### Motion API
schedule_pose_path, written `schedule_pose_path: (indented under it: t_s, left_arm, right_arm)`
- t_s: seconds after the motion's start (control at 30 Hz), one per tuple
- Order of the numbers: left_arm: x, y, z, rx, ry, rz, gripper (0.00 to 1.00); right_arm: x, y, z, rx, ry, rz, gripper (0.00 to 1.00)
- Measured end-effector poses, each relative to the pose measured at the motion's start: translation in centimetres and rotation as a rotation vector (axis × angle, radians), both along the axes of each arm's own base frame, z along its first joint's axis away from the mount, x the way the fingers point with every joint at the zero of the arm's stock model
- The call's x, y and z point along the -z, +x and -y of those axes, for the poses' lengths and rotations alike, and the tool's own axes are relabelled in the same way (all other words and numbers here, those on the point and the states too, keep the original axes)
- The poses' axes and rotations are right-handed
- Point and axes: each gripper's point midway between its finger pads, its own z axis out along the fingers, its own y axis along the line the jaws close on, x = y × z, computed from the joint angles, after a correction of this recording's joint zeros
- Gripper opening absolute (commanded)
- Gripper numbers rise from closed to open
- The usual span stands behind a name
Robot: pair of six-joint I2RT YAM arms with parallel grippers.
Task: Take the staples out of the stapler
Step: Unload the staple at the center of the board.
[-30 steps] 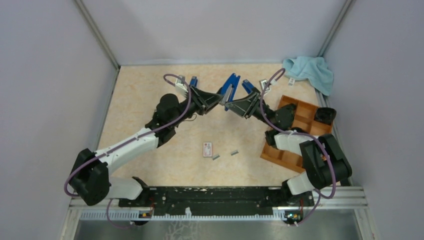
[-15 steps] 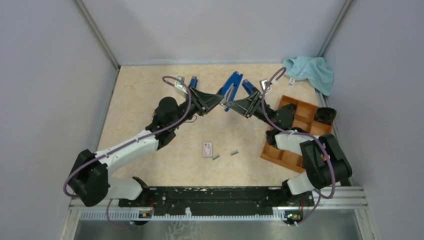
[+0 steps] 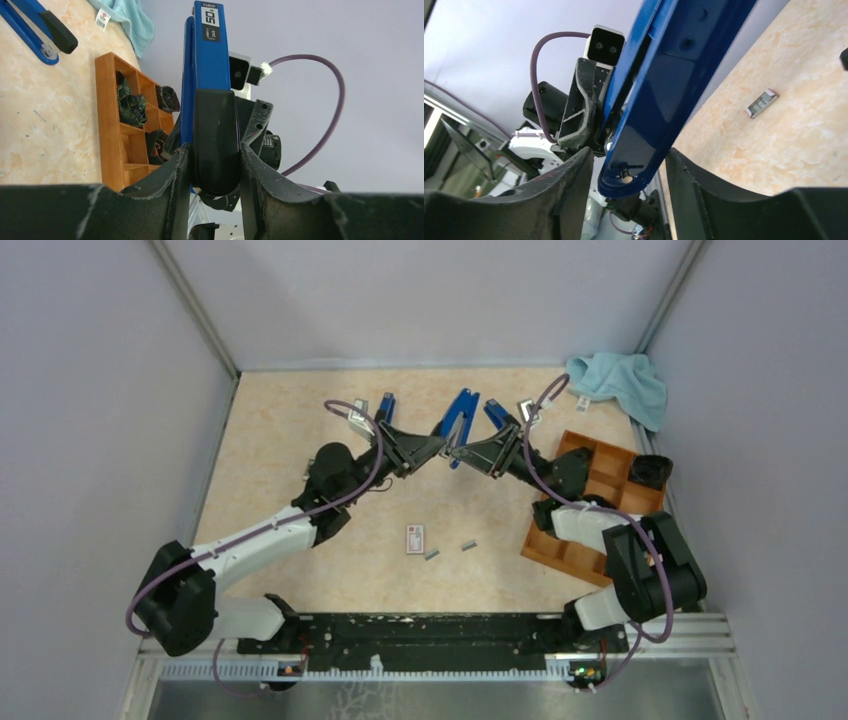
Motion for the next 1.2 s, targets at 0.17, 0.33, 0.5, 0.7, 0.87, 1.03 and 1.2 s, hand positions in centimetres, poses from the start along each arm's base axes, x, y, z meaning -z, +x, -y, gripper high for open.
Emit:
schedule_pose_path:
  t_s: [0.17, 0.33, 0.5, 0.7, 0.87, 1.03, 1.2]
  left_arm:
    - [0.5, -0.6, 0.4, 0.026, 0.000, -0.018, 0.00]
    - [0.4, -1.0, 0.7, 0.043, -0.008, -0.020, 0.00]
    - [0.5, -1.0, 0.6, 0.039, -0.013, -0.020, 0.00]
    - [0.0, -0.8, 0.3, 0.018, -0.011, 0.029, 0.04]
    - [0.3, -0.7, 0.2, 0.006, 0.015, 0.076, 0.48]
    - [1.3, -1.4, -0.2, 0.012, 0.055, 0.156, 0.64]
    - [2.0, -2.6, -0.1, 0.058, 0.123, 0.280, 0.83]
  right_arm:
    - [-0.2, 0.1, 0.1, 0.016, -0.006, 0.037, 0.69]
    - [-0.3, 0.0, 0.1, 0.016, -0.006, 0.044, 0.65]
    - [-0.2, 0.1, 0.1, 0.017, -0.007, 0.044, 0.45]
    - [0.0, 0.2, 0.1, 0.008, 0.004, -0.016, 0.03]
    - [0.1, 0.0, 0.1, -0.002, -0.005, -0.014, 0.00]
    - [0.5, -0.8, 0.0, -0.017, -0.067, 0.041, 0.00]
    - [0.8, -1.4, -0.1, -0.037, -0.106, 0.082, 0.00]
